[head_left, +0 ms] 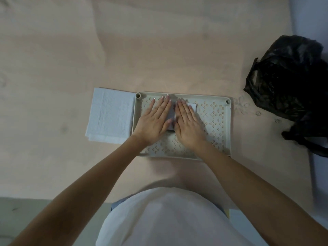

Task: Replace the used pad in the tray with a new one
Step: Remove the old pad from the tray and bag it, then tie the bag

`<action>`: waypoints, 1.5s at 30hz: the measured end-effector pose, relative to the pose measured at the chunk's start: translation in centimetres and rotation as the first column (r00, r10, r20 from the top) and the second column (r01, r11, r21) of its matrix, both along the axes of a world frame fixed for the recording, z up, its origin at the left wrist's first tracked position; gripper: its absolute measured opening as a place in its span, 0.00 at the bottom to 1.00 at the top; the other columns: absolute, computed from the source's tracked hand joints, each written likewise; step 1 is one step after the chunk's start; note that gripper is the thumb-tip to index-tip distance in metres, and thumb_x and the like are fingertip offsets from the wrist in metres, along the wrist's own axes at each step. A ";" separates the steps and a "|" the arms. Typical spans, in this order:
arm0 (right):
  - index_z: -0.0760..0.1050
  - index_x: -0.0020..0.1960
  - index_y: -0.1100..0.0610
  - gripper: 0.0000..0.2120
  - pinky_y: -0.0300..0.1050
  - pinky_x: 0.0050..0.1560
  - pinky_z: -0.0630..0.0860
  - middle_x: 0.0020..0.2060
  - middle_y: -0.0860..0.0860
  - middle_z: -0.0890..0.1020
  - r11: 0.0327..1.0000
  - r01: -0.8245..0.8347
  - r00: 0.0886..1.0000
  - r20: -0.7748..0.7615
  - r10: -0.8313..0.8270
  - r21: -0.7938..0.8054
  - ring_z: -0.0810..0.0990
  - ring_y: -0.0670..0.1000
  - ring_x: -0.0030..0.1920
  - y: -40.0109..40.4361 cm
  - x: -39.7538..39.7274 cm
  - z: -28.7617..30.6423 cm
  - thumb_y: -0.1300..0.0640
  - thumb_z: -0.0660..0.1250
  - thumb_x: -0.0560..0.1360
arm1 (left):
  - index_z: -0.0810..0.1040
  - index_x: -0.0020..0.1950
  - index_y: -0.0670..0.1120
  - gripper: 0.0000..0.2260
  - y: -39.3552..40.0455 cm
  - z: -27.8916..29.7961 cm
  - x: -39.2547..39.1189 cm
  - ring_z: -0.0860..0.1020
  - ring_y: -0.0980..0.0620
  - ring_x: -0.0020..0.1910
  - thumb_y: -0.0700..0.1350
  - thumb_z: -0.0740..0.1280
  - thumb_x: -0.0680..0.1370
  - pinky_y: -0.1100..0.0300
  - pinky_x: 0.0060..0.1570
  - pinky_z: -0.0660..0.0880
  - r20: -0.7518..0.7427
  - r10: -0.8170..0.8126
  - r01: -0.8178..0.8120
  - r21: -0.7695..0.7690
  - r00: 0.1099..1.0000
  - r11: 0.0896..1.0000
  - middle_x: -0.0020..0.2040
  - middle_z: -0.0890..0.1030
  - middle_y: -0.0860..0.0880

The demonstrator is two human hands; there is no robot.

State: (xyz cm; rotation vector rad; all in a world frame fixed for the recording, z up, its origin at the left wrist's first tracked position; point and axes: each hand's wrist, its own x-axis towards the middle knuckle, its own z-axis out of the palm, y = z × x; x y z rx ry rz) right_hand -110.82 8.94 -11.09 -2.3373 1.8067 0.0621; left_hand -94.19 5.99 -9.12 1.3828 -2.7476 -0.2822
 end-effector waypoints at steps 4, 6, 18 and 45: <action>0.44 0.75 0.64 0.30 0.51 0.75 0.45 0.76 0.58 0.47 1.000 -0.010 1.000 -0.029 0.010 0.011 0.46 0.54 0.77 -0.1 -0.3 0.2 0.47 0.30 0.80 | 0.54 0.76 0.38 0.29 0.9 -0.9 -1.1 0.54 0.46 0.76 0.54 0.38 0.82 0.51 0.75 0.47 0.040 0.039 -0.042 0.082 0.998 0.996 0.77 0.56 0.41; 0.44 0.75 0.64 0.30 0.50 0.75 0.42 0.76 0.59 0.48 0.999 -0.021 1.000 -0.019 0.022 0.034 0.46 0.53 0.77 -0.2 -0.4 0.5 0.46 0.34 0.80 | 0.56 0.76 0.37 0.29 0.8 -1.4 -1.1 0.56 0.45 0.76 0.54 0.40 0.82 0.49 0.74 0.50 0.063 0.033 -0.039 0.095 0.997 0.995 0.76 0.57 0.40; 0.69 0.66 0.62 0.23 0.43 0.66 0.64 0.68 0.56 0.69 0.899 0.434 0.726 0.615 -0.307 -0.063 0.67 0.53 0.68 1.8 -1.5 3.1 0.51 0.57 0.76 | 0.55 0.77 0.43 0.29 1.1 1.2 -1.0 0.54 0.46 0.76 0.56 0.56 0.81 0.53 0.73 0.54 -0.086 0.226 -0.205 0.201 0.970 0.958 0.78 0.55 0.44; 0.72 0.57 0.54 0.18 0.49 0.51 0.78 0.52 0.51 0.80 0.550 0.253 -0.032 0.575 -0.818 0.796 0.79 0.50 0.52 2.5 -2.1 8.2 0.46 0.69 0.73 | 0.71 0.50 0.44 0.18 2.6 5.3 0.0 0.80 0.45 0.50 0.34 0.75 0.68 0.51 0.50 0.79 -0.173 0.969 0.021 0.985 0.178 0.172 0.51 0.81 0.44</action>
